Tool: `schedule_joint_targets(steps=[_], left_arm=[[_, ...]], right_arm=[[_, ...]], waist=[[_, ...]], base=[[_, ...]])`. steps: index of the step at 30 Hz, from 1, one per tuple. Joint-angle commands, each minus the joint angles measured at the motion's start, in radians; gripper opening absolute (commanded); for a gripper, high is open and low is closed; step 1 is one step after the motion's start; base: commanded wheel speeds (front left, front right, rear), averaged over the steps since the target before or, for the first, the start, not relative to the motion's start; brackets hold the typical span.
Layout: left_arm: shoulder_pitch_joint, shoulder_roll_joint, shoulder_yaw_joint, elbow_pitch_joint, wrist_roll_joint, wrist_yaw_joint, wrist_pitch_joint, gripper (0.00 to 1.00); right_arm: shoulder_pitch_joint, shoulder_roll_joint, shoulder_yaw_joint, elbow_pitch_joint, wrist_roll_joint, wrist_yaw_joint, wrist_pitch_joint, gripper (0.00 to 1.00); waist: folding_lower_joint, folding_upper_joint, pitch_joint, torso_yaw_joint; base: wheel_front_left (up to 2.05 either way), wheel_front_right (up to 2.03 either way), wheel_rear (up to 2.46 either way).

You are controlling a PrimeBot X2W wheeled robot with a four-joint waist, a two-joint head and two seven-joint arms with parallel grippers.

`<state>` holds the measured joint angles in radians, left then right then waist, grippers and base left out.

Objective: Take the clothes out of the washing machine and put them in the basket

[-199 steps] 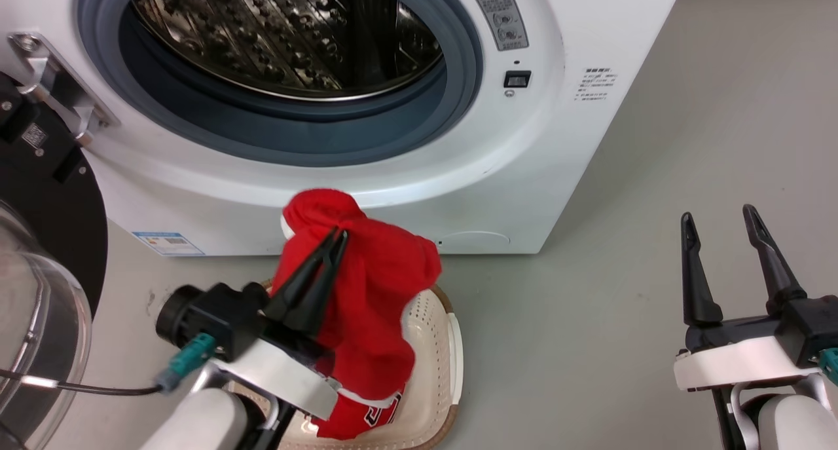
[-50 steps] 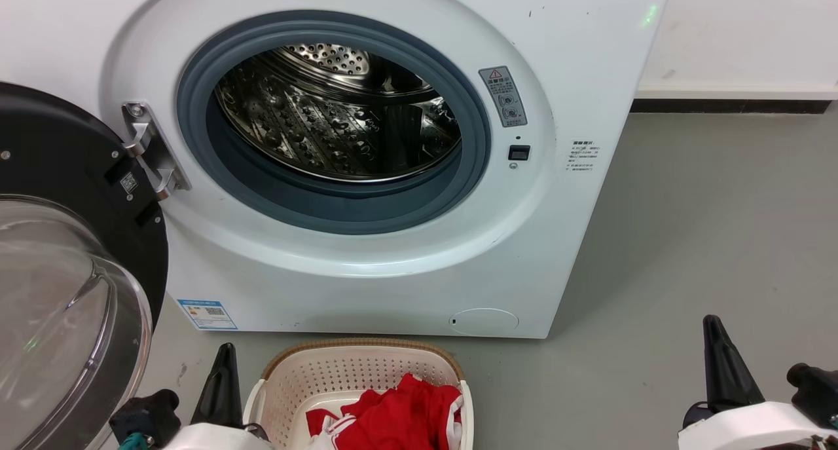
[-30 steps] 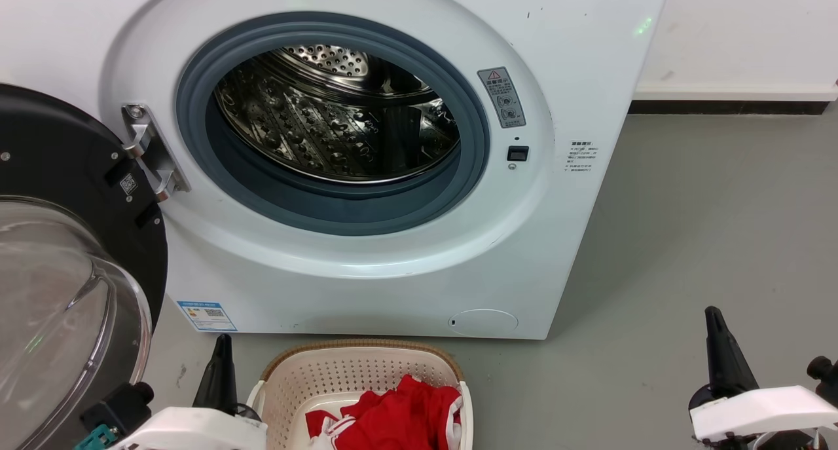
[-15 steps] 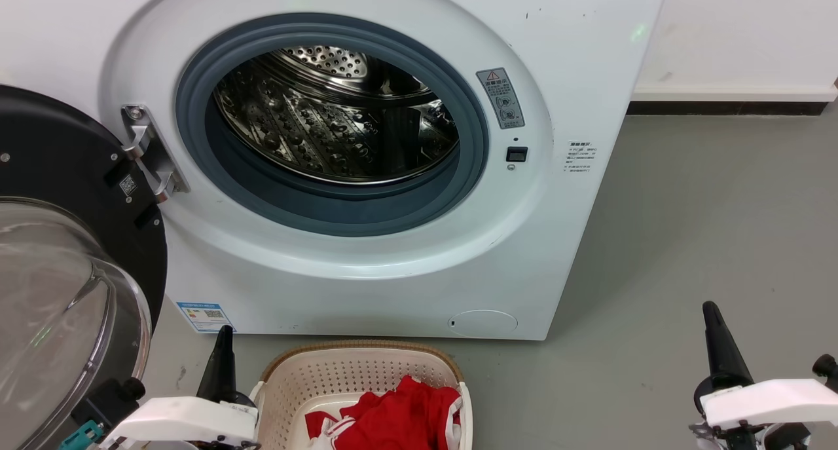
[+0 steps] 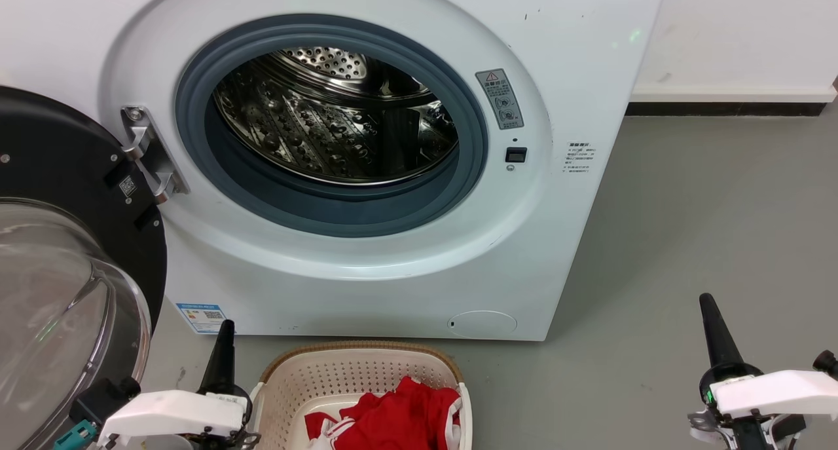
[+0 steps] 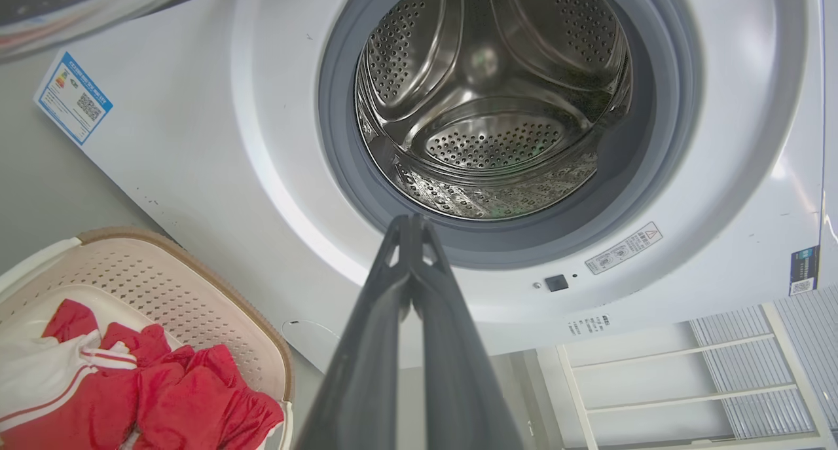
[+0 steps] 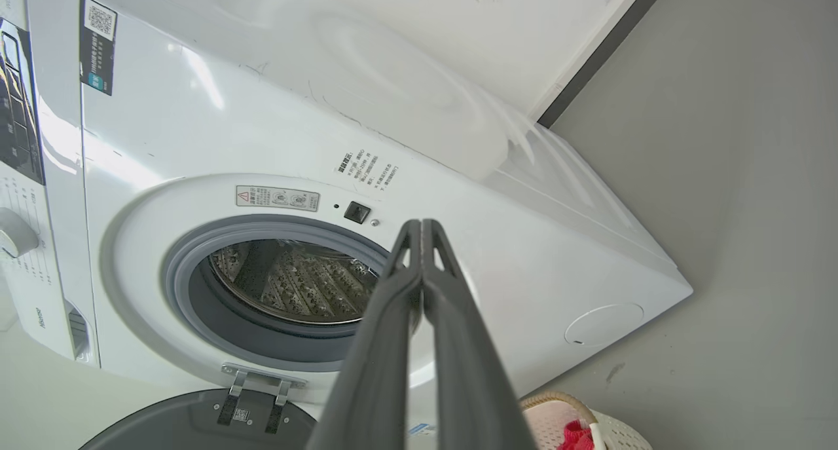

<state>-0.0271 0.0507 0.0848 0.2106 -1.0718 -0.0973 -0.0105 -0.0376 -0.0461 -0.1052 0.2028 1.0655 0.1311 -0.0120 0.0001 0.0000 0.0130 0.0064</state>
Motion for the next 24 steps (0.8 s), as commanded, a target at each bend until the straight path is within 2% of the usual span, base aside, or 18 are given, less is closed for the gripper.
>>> schedule_joint_targets(steps=[1,4,5,24], left_arm=[[-0.026,0.0,0.005,-0.005,-0.029,-0.007,0.007,0.0],[-0.03,0.0,0.007,-0.003,-0.063,-0.009,0.015,0.0],[-0.035,0.0,0.009,0.002,-0.116,-0.011,0.027,0.0],[-0.06,0.0,0.019,0.017,-0.309,-0.023,0.072,0.0]], right_arm=[[-0.021,-0.004,-0.002,-0.002,0.03,0.0,0.007,0.0],[-0.026,-0.004,-0.002,0.001,0.064,0.0,0.015,0.0],[-0.032,-0.005,-0.003,0.005,0.118,0.0,0.028,0.0],[-0.053,-0.006,-0.006,0.022,0.314,0.0,0.075,0.0]], waist=[[-0.0001,0.0,0.0,0.0],[-0.0001,0.0,-0.001,0.0],[-0.0001,0.0,-0.002,-0.001],[-0.0001,0.0,-0.005,-0.003]], base=[[0.0,0.0,0.0],[0.0,0.0,0.0],[0.0,0.0,0.0],[0.0,0.0,0.0]])
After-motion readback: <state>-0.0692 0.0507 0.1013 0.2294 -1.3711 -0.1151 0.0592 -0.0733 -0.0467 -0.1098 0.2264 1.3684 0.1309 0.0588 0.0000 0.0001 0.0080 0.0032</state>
